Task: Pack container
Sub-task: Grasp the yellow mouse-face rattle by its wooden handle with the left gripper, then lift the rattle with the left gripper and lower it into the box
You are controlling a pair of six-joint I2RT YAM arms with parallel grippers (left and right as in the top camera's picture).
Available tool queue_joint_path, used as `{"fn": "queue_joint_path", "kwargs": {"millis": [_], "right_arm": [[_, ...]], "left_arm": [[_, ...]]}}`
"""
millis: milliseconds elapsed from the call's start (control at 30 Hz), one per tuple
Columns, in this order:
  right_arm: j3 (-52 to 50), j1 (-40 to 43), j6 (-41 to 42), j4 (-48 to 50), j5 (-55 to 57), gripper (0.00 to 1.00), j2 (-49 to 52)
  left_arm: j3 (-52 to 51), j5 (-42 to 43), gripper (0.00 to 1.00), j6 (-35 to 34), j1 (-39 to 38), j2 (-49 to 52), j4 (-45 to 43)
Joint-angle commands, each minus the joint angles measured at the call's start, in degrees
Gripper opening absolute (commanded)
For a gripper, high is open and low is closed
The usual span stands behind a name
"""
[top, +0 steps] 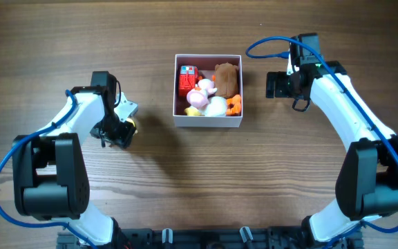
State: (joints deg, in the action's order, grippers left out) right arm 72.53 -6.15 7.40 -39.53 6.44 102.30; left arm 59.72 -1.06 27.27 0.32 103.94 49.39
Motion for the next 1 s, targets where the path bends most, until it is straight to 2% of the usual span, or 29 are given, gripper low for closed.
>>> {"fn": "queue_joint_path", "kwargs": {"millis": [0, 200, 300, 367, 533, 600, 800, 967], "right_arm": [[0.1, 0.1, -0.6, 0.2, -0.3, 1.00, -0.5], [0.1, 0.1, -0.6, 0.1, -0.3, 1.00, -0.5], [0.1, 0.1, -0.6, 0.2, -0.3, 1.00, -0.5], [0.1, 0.1, -0.6, 0.2, -0.3, 1.00, -0.5], [0.1, 0.1, -0.6, 0.2, -0.3, 1.00, -0.5], [0.1, 0.1, -0.6, 0.2, -0.3, 1.00, -0.5], [0.1, 0.1, -0.6, 0.2, -0.3, 1.00, -0.5], [0.1, 0.1, -0.6, 0.2, -0.3, 0.99, -0.5]], "left_arm": [[-0.3, -0.1, 0.53, 1.0, -0.1, 0.3, 0.1], [-0.3, -0.1, 0.40, 1.0, -0.1, 0.3, 0.1], [-0.3, -0.1, 0.17, 0.5, -0.1, 0.3, -0.3], [-0.3, -0.1, 0.10, 0.4, -0.1, 0.3, -0.4], [-0.3, -0.1, 0.09, -0.9, -0.2, 0.3, -0.9], [-0.3, 0.3, 0.04, -0.9, -0.2, 0.3, -1.6], [0.5, 0.1, 0.04, -2.3, -0.2, 0.2, -2.6], [5.3, 0.1, 0.04, -7.7, -0.2, 0.2, -2.5]]}}
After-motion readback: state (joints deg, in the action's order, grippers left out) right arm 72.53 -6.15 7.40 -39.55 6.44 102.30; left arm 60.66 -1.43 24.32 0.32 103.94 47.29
